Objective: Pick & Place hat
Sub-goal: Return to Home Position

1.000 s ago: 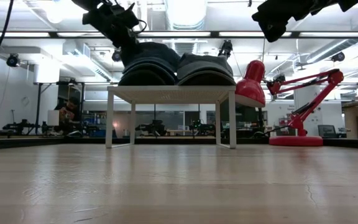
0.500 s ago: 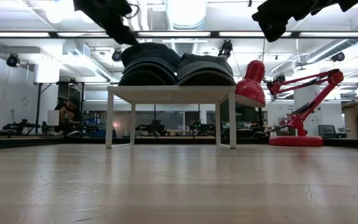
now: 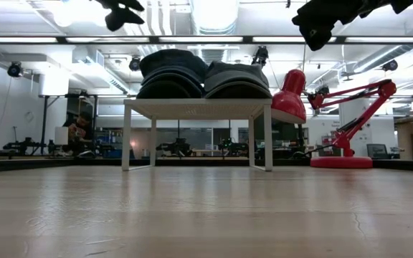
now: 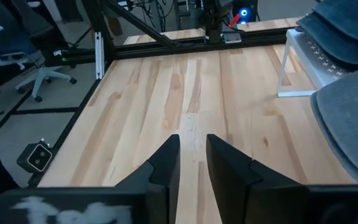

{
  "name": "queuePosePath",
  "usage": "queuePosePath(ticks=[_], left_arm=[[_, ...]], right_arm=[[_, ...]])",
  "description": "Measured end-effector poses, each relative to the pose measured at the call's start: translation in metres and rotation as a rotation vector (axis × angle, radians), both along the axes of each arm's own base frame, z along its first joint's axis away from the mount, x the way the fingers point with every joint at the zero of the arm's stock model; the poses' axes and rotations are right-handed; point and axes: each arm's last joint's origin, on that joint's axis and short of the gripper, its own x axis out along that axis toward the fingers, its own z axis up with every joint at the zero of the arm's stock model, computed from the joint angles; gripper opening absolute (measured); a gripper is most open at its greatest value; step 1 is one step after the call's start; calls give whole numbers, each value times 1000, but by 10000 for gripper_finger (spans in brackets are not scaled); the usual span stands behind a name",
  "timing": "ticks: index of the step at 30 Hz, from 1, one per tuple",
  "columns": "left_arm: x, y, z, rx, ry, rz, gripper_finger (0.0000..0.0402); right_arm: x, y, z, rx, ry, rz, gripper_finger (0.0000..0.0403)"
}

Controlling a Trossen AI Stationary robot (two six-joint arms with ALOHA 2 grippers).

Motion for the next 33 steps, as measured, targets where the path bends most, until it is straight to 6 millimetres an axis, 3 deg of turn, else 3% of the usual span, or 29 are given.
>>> queuePosePath(ticks=[4,8,17,22,27,33], left_arm=[[-7,-9,5,-112,-46,63,202],[-14,-18,2,-104,-24,39,202],[-24,-51,-46,-162,-186,-418,202],[-38,-69,-79,-133,-181,-306,201],[-54,-88,-100,-43,-317,-259,202],[-72,-105,-134,-55,-415,-117,202]], right_arm=[[0,0,0,7,1,-3,82],[0,0,0,4,0,-2,89],[0,0,0,55,10,-18,98],[0,0,0,80,12,-29,92],[2,0,6,84,-45,-29,81],[3,-1,9,72,-85,-47,70]])
